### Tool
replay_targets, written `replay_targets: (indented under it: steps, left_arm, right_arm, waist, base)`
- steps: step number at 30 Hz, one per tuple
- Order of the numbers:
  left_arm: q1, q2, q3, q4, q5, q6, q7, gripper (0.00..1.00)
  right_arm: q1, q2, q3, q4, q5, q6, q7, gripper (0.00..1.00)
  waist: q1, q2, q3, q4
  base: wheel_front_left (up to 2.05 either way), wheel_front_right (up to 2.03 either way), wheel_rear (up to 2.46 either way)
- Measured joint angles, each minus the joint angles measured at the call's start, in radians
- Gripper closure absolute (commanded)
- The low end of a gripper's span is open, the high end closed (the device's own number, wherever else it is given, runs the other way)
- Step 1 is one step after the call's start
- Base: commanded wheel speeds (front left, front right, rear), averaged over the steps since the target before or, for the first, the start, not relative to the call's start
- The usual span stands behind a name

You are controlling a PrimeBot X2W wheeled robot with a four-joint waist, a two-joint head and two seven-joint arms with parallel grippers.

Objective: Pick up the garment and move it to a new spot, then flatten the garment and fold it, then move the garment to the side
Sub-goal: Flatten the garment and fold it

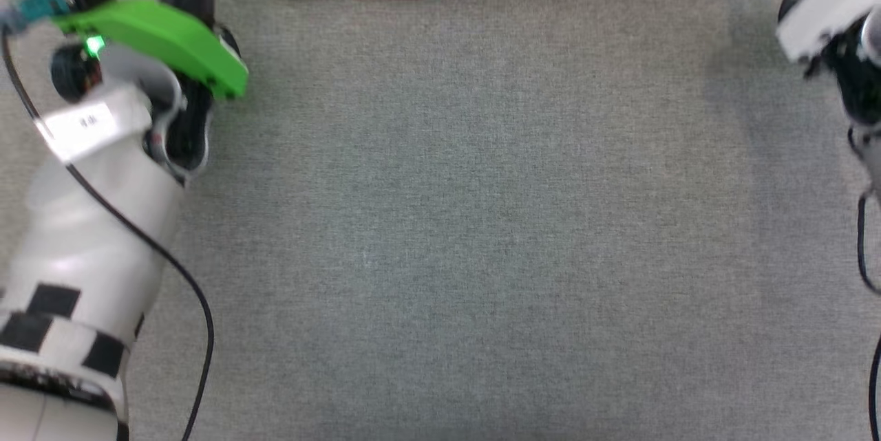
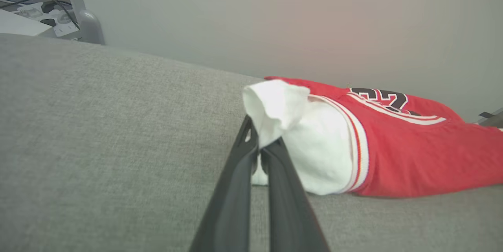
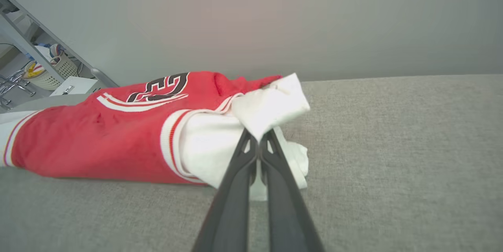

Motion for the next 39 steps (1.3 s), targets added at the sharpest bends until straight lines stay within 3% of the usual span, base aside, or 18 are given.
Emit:
replay_targets:
  steps: [7, 16, 21, 26, 39]
  left_arm:
    - [0.234, 0.011, 0.024, -0.128, 0.051, 0.000, 0.000, 1.00]
    - [0.468, 0.013, 0.033, -0.204, 0.086, 0.000, 0.000, 1.00]
    - [0.589, 0.010, 0.042, -0.220, 0.084, 0.003, 0.000, 1.00]
    - [0.723, 0.007, 0.071, -0.275, 0.084, 0.037, 0.000, 1.00]
    - [1.076, 0.027, 0.102, -0.502, 0.087, 0.189, 0.002, 1.00]
  right_arm:
    - [0.279, -0.052, -0.008, -0.130, 0.059, 0.000, -0.021, 1.00]
    - [0.651, -0.062, -0.161, -0.296, 0.066, 0.000, -0.001, 1.00]
    - [0.860, 0.010, -0.251, -0.380, 0.034, 0.000, 0.040, 1.00]
    - [1.028, 0.084, -0.349, -0.447, -0.008, 0.000, 0.087, 1.00]
    - [1.314, 0.284, -0.542, -0.587, -0.107, 0.000, 0.207, 1.00]
  waist:
    - [-0.0001, 0.0000, -0.087, 0.015]
    - [-0.0002, 0.0000, -0.231, 0.036]
    - [-0.0002, 0.0000, -0.309, 0.047]
    - [-0.0002, 0.0000, -0.375, 0.053]
    - [-0.0002, 0.0000, -0.519, 0.050]
  base:
    - [0.00, 0.00, 0.00]
    - [0.00, 0.00, 0.00]
    - [0.00, 0.00, 0.00]
    - [0.00, 0.00, 0.00]
    - [0.00, 0.00, 0.00]
